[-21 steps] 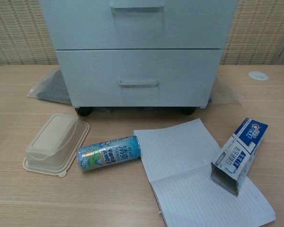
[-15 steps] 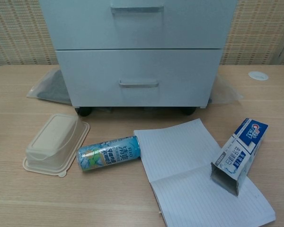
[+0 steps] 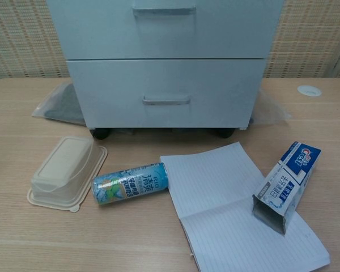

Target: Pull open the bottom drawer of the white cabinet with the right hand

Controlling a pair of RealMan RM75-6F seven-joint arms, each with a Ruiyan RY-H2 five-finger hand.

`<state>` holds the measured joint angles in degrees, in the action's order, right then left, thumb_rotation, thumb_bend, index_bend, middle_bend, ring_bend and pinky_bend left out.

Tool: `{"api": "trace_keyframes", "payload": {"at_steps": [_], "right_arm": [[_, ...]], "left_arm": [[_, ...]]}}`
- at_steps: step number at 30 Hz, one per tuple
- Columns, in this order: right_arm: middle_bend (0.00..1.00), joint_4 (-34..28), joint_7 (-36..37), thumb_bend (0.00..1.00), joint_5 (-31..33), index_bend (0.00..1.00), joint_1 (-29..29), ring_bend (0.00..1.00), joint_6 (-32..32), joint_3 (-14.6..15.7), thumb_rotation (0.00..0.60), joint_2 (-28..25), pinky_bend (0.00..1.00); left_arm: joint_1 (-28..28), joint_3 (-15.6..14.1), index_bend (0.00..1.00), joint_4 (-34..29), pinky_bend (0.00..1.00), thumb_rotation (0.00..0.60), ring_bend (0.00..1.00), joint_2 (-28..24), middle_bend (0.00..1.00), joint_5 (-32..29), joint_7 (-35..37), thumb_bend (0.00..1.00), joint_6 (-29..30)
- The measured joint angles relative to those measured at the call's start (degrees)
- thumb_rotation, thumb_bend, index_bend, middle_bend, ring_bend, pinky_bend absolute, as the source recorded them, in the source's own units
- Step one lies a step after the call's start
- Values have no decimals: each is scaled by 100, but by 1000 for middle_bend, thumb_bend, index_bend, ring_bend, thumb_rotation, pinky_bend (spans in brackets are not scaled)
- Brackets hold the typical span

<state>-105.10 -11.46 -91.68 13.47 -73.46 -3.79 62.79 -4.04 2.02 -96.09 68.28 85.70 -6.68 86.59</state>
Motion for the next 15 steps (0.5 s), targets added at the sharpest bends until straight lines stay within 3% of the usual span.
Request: {"api": "trace_keyframes", "payload": {"at_steps": [7, 15], "right_arm": [[891, -520, -1020, 301, 888, 192, 794, 954, 982, -427, 600, 231, 903], [892, -686, -2041, 303, 2222, 192, 1766, 955, 1764, -813, 600, 753, 902]], "left_arm": [[-16, -3, 136, -30, 114, 600, 60, -50, 46, 46, -28, 309, -6], [-12, -18, 137, -36, 114, 600, 60, -75, 46, 75, -20, 309, -3]]}}
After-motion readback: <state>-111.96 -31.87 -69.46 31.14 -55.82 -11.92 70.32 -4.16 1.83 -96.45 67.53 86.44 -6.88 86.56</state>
